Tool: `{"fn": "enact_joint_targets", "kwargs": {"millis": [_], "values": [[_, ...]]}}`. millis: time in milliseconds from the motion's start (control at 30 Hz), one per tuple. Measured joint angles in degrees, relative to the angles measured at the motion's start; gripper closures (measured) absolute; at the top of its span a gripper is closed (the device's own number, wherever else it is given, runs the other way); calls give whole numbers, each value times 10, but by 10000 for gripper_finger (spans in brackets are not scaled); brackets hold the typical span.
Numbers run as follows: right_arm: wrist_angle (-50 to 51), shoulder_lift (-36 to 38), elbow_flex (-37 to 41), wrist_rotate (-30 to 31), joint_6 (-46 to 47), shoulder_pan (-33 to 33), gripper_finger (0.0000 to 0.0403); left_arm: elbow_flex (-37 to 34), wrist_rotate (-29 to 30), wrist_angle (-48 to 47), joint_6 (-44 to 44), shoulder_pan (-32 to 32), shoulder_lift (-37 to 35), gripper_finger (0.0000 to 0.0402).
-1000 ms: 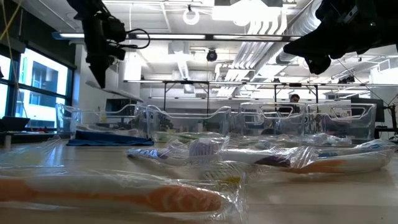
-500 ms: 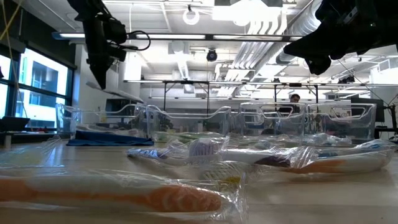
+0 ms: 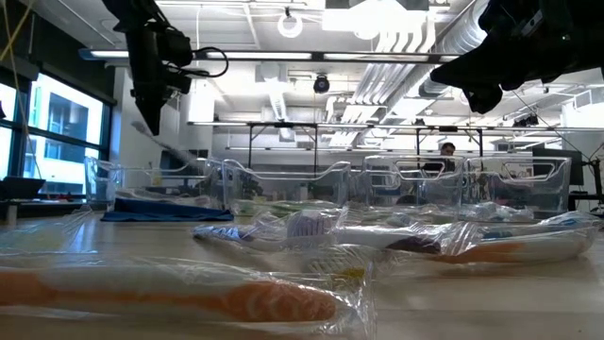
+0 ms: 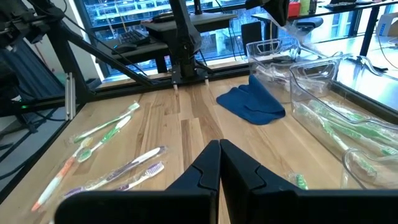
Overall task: Pick & Place Toothbrushes
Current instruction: Put the violet toothbrush into the left transparent bin, then put the green toothbrush into the middle left transparent bin
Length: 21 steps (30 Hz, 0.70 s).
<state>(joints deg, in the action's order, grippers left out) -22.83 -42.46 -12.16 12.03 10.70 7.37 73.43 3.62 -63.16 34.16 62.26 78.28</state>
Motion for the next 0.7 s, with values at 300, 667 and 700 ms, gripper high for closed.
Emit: {"fn": "enact_joint_targets", "kwargs": {"millis": [300,667,700], "values": [[0,0,0,0,0,0,401,0,0,8,2,0,0,319],[0,0,0,0,1,0,401,0,-40,66,92,-36,0,349],[0,0,0,0,4,0,401,0,-43,71,104,-46,-1,358]]}}
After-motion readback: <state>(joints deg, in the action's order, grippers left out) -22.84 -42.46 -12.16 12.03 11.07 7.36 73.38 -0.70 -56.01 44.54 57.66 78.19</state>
